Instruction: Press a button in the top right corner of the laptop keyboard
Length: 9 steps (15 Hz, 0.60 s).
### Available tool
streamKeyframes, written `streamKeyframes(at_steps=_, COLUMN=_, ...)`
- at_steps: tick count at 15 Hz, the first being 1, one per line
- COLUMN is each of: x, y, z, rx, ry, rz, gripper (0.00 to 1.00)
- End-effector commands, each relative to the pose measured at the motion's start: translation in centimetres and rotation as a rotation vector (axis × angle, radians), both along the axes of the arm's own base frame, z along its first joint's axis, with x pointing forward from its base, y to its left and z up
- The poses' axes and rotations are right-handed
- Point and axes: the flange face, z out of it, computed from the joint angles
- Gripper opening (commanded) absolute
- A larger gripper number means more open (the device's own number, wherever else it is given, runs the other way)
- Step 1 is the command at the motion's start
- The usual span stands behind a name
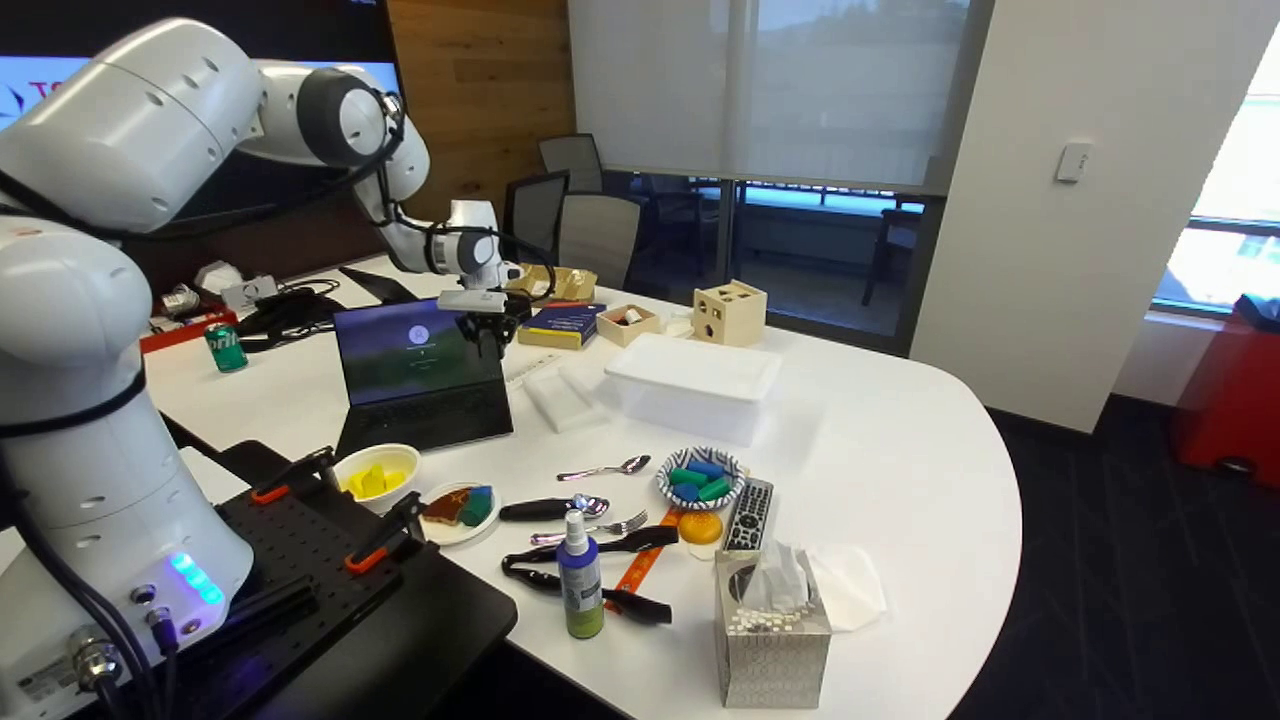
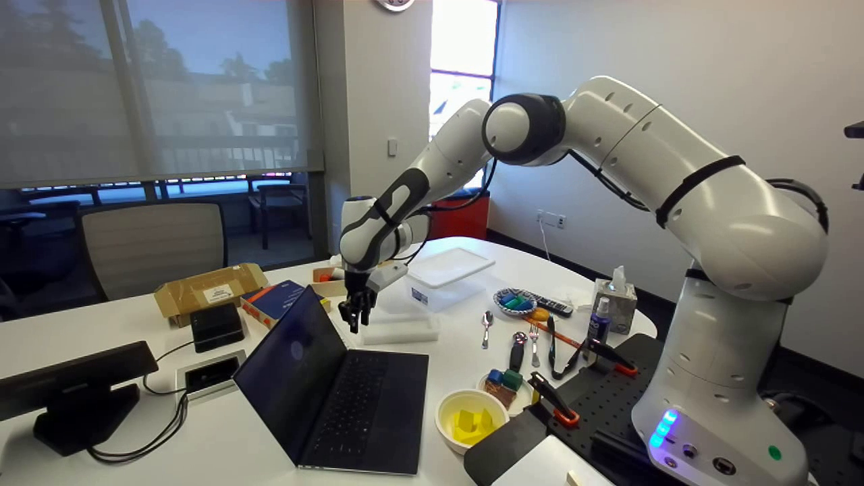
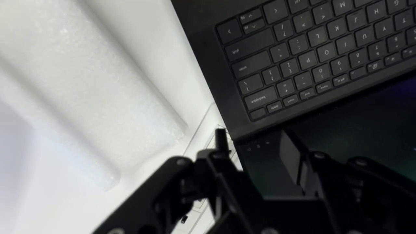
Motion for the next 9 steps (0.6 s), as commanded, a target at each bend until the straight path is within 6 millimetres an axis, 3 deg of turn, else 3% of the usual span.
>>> streamKeyframes(at_steps=1, x=-2.9, y=-2.6, z=4.5, rx=-0.007, ry=-0.015, rz=0.034, gripper=0.78)
streamKeyframes(at_steps=4, x=-4.3, y=-5.4, z=7.6, rx=0.009, ry=-0.035, rz=0.060, gripper=0.99)
streamKeyframes(at_steps=9, x=-7.3, y=-9.7, z=12.0, rx=0.027, ry=-0.086, rz=0.128, gripper=1.00)
